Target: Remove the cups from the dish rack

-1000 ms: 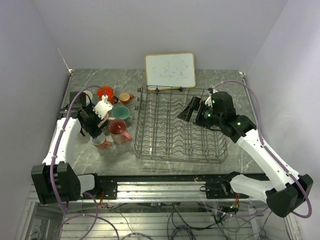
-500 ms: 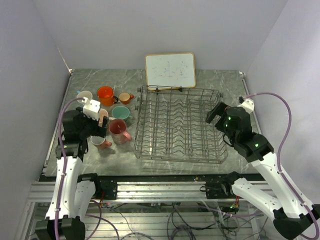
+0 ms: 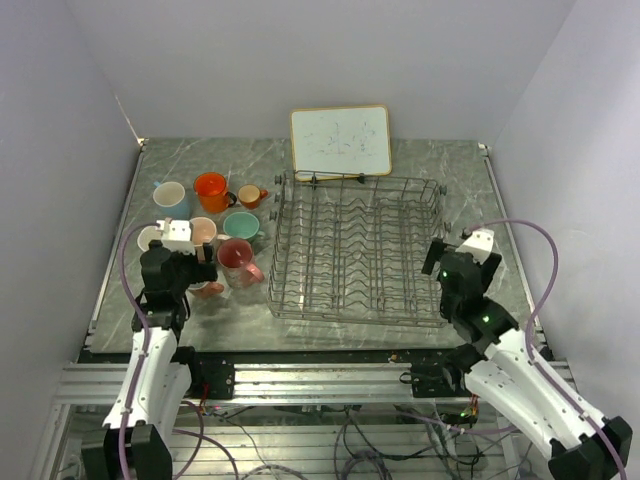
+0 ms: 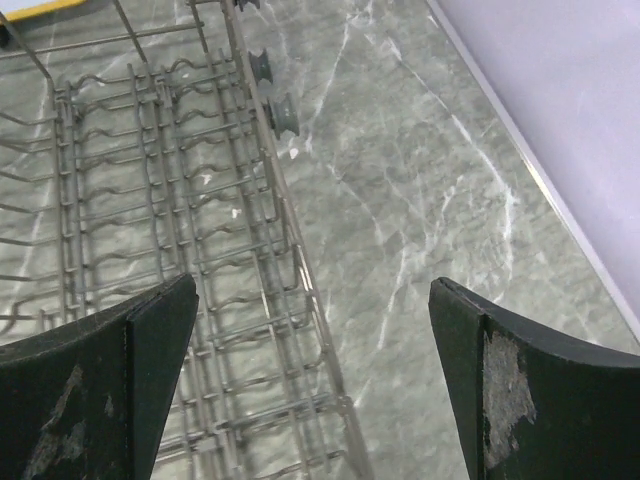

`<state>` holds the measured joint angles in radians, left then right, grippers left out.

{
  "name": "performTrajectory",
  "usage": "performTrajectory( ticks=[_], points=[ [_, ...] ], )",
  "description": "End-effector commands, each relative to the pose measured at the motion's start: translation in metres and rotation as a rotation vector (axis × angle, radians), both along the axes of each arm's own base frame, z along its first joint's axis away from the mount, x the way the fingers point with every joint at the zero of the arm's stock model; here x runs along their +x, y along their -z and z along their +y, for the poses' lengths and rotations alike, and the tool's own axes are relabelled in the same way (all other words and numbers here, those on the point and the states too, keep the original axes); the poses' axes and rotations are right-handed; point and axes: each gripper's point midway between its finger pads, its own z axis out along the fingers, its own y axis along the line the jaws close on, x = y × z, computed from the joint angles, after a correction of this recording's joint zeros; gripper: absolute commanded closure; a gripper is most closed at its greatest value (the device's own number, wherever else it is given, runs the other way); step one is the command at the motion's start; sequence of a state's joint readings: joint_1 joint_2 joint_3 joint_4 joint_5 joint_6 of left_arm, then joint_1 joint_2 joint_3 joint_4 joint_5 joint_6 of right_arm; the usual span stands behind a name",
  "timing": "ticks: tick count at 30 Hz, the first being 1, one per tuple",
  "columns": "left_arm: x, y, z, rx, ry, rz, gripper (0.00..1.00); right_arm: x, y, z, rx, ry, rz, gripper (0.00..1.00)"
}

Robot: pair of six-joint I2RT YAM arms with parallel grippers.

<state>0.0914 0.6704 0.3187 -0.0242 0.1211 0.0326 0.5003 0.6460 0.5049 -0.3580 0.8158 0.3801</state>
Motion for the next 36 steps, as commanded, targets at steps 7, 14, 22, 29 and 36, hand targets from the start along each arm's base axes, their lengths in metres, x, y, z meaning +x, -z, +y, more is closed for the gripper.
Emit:
performTrajectory(
  ticks=[7, 14, 22, 29, 36],
  points=[
    [-0.002, 0.005, -0.003, -0.003, 0.013, -0.183, 0.01, -0.004, -0.012, -0.006, -0.111, -0.125, -0.287, 0.0],
    [-0.011, 0.008, 0.005, -0.007, -0.046, -0.231, 0.01, -0.007, 0.036, -0.025, -0.062, 0.057, -0.213, 0.0],
    [-0.009, 0.01, 0.008, -0.008, -0.068, -0.219, 0.01, -0.005, 0.058, -0.036, -0.11, 0.112, -0.182, 0.0],
    [-0.01, 0.01, 0.01, -0.009, -0.076, -0.221, 0.01, 0.002, 0.076, -0.03, -0.14, 0.077, -0.132, 0.0],
    [-0.01, 0.01, 0.009, -0.009, -0.075, -0.223, 0.01, 0.007, 0.074, -0.007, -0.163, -0.114, -0.154, 0.0]
  ],
)
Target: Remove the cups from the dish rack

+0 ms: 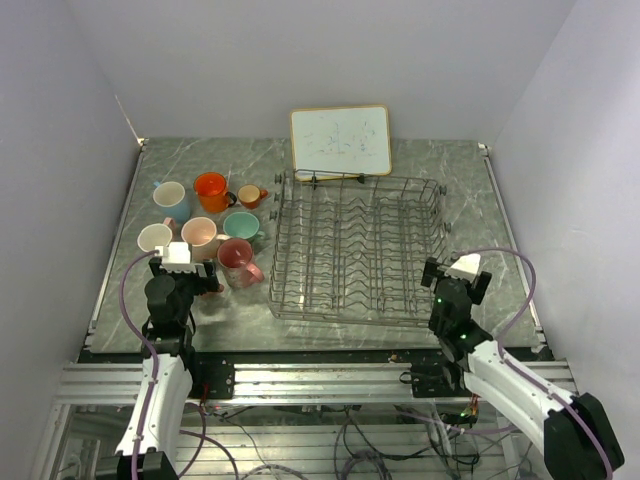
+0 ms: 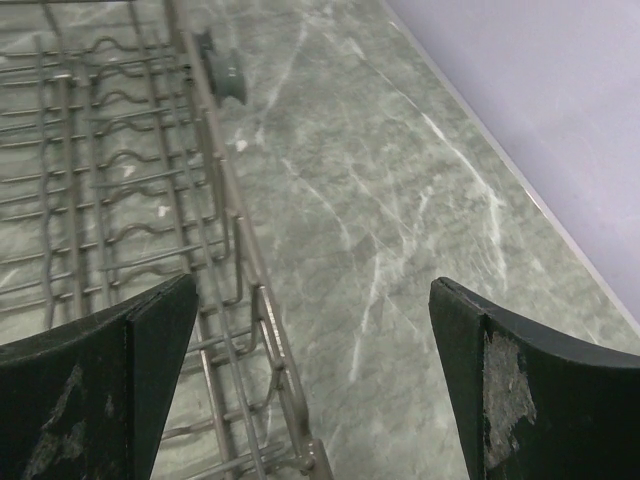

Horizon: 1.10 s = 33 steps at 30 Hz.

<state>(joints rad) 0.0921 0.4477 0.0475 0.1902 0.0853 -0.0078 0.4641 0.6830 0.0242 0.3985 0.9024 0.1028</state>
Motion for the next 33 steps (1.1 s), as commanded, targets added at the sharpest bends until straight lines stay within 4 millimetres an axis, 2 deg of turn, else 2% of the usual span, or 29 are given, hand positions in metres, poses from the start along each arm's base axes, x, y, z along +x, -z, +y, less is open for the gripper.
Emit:
performTrajectory(
  ticks=[1, 3, 10, 33],
  points=[
    [0.0045, -0.0146, 0.0057, 0.003, -0.028, -0.058, 0.01, 0.0058, -0.0049, 0.0262, -0.007, -0.206, -0.045, 0.0],
    [0.0045, -0.0145, 0.0056, 0.003, -0.028, -0.058, 0.01, 0.0043, -0.0033, 0.0319, 0.003, -0.249, -0.057, 0.0],
    [0.0045, -0.0149, 0.0058, 0.003, -0.028, -0.059, 0.01, 0.0008, 0.0044, 0.0265, 0.014, -0.225, -0.069, 0.0],
    [0.0047, -0.0149, 0.0061, 0.004, -0.03, -0.059, 0.01, 0.0, 0.004, 0.0236, 0.02, -0.206, -0.077, 0.0]
  ],
)
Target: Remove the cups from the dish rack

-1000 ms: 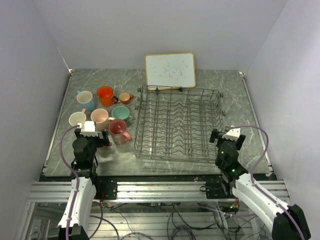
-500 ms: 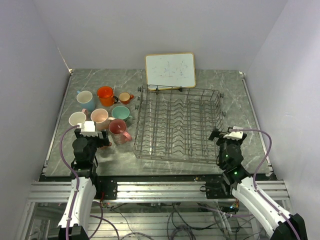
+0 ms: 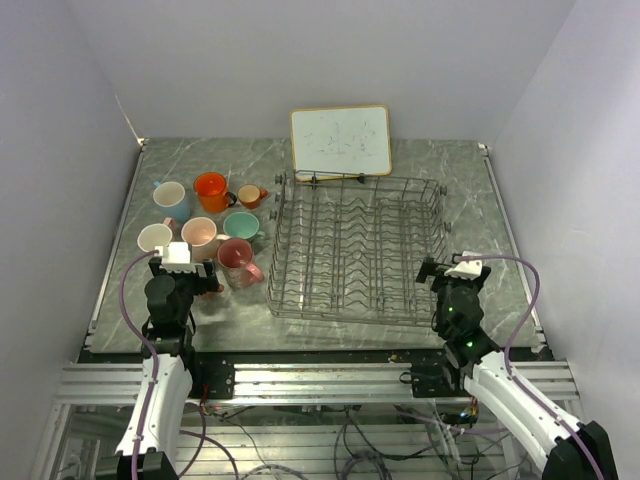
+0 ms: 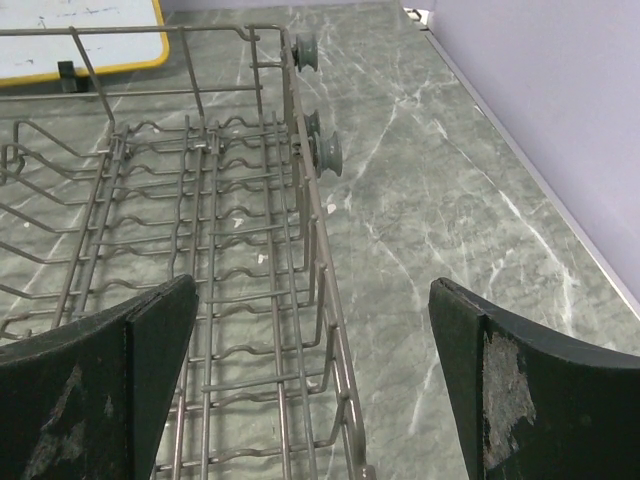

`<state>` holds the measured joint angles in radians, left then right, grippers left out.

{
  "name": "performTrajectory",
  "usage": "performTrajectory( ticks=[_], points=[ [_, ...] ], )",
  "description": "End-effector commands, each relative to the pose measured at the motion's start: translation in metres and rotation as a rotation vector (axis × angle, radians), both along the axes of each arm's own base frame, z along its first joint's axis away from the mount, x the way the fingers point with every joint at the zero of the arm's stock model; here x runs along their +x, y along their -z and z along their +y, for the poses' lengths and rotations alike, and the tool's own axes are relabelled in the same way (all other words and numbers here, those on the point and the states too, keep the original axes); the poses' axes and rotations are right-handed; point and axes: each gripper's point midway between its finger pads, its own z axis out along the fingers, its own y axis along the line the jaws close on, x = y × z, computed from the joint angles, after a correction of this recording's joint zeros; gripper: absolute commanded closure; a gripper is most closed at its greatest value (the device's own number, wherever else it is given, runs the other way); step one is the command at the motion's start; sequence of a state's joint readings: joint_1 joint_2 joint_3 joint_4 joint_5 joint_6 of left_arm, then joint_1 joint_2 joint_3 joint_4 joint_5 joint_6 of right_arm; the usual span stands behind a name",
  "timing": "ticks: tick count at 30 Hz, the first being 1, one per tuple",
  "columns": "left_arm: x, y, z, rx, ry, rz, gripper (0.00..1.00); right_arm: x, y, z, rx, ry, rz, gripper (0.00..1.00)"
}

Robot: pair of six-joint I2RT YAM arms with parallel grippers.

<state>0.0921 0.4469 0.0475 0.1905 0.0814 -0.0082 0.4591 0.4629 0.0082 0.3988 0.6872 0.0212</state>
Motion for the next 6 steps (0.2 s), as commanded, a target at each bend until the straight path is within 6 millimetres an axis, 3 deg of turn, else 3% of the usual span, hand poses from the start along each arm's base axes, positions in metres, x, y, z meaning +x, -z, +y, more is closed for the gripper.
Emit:
performTrajectory(
  ticks=[1, 6],
  points=[
    [0.0046, -0.0144, 0.0056, 0.003, -0.027, -0.058, 0.01, -0.0097, 0.0389, -0.0069, -0.031, 0.01, 0.063, 0.0],
    [0.0045, -0.0143, 0.0052, 0.004, -0.024, -0.057, 0.01, -0.0093, 0.0386, -0.0073, -0.029, 0.01, 0.063, 0.0]
  ],
)
